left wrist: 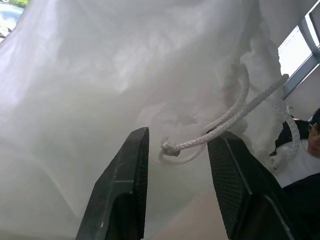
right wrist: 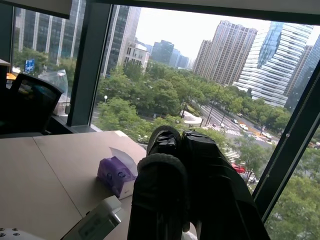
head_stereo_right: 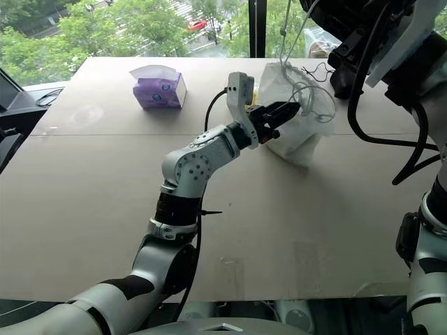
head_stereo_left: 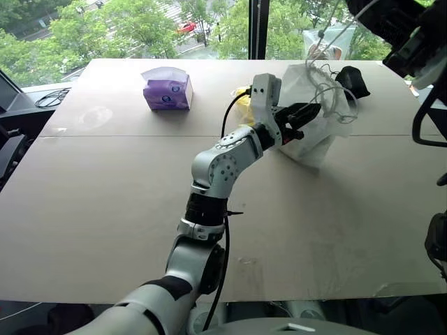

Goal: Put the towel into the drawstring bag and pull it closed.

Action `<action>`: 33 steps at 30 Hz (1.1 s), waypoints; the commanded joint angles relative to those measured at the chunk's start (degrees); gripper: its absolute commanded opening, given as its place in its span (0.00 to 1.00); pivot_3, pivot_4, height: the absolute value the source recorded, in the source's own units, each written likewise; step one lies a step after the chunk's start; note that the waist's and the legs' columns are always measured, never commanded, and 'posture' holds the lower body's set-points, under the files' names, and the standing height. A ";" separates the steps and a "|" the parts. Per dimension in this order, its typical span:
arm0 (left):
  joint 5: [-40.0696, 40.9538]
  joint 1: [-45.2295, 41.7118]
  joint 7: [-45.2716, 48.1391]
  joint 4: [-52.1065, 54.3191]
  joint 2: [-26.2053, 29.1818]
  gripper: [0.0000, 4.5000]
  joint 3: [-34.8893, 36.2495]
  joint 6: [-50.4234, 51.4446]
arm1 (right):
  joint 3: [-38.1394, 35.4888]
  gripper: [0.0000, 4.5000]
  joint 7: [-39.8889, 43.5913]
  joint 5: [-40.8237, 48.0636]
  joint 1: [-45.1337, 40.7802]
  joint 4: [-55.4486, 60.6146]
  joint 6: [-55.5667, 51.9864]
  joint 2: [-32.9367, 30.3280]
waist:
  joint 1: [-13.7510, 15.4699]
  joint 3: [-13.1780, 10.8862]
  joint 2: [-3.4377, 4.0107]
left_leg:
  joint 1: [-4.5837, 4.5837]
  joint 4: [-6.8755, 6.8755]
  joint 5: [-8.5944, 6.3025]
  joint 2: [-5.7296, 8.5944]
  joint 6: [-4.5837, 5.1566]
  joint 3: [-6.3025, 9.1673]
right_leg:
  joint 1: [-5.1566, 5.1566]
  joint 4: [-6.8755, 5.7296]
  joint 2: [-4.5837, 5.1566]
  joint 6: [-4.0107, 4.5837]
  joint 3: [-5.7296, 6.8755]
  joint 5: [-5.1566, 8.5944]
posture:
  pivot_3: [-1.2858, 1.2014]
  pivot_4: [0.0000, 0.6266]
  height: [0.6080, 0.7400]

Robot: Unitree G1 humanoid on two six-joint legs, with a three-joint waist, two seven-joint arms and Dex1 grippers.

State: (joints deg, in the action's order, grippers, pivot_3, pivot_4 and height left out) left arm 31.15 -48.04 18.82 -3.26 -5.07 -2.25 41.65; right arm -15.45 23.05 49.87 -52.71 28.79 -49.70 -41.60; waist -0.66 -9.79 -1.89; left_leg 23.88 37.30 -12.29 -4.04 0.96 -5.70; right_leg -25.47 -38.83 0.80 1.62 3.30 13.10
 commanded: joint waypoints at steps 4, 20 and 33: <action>-1.10 1.66 6.71 3.94 3.14 0.02 -3.02 -3.28 | -0.53 0.00 -1.29 -0.34 -0.36 1.67 1.09 -0.53 | -0.07 0.00 0.01 | -0.01 -0.02 0.00 -0.01 0.00 -0.01 | -0.01 0.00 -0.02 0.01 0.00 0.00 | 0.52 0.24 1.00; -3.22 -2.14 15.23 3.00 30.11 0.02 12.98 -14.35 | 0.74 0.00 -12.37 -31.98 -6.50 -26.55 21.30 -6.01 | 0.00 -0.03 0.04 | 0.01 -0.10 0.00 -0.01 -0.01 -0.10 | -0.13 0.01 0.00 0.02 -0.04 0.01 | 0.52 0.24 1.00; -12.38 -20.74 5.24 -30.34 42.40 0.02 22.98 -37.13 | -2.80 0.00 -10.96 -37.95 -7.57 -32.49 26.87 -9.67 | 0.12 -0.06 0.05 | 0.10 -0.48 0.14 -0.10 -0.24 -0.38 | -0.21 0.49 0.09 0.00 -0.13 0.00 | 0.52 0.24 1.00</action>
State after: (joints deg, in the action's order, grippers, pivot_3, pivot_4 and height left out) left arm 19.36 -66.98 26.03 -31.37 34.98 18.01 6.71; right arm -13.65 13.36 13.21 -60.28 -4.46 -23.50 -48.73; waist -0.55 -9.85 -1.83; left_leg 23.98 36.79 -12.16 -4.14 0.71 -6.07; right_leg -25.68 -38.30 0.90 1.63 3.19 13.10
